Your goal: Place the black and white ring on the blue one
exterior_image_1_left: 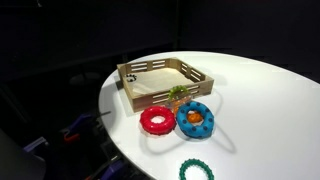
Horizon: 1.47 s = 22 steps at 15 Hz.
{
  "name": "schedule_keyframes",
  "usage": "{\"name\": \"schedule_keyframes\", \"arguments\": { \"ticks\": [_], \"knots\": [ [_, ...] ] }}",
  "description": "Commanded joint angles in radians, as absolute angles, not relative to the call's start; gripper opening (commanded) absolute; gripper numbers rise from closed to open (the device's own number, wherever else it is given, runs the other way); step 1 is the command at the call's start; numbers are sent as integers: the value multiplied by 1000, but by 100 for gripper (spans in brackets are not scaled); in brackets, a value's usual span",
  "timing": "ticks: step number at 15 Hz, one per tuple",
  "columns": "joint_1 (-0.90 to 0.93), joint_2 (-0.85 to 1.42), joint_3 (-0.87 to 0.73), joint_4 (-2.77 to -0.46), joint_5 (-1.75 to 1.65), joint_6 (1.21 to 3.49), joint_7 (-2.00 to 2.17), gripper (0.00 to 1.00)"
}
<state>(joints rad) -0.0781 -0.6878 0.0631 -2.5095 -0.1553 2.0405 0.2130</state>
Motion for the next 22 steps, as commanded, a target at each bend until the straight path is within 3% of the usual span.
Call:
{"name": "schedule_keyframes", "arguments": {
  "ticks": [1,22],
  "knots": [
    [-46,-609,52,-2478,-65,2101,226,100],
    [5,-427,54,-2501,37,2139,182,100]
  ]
}}
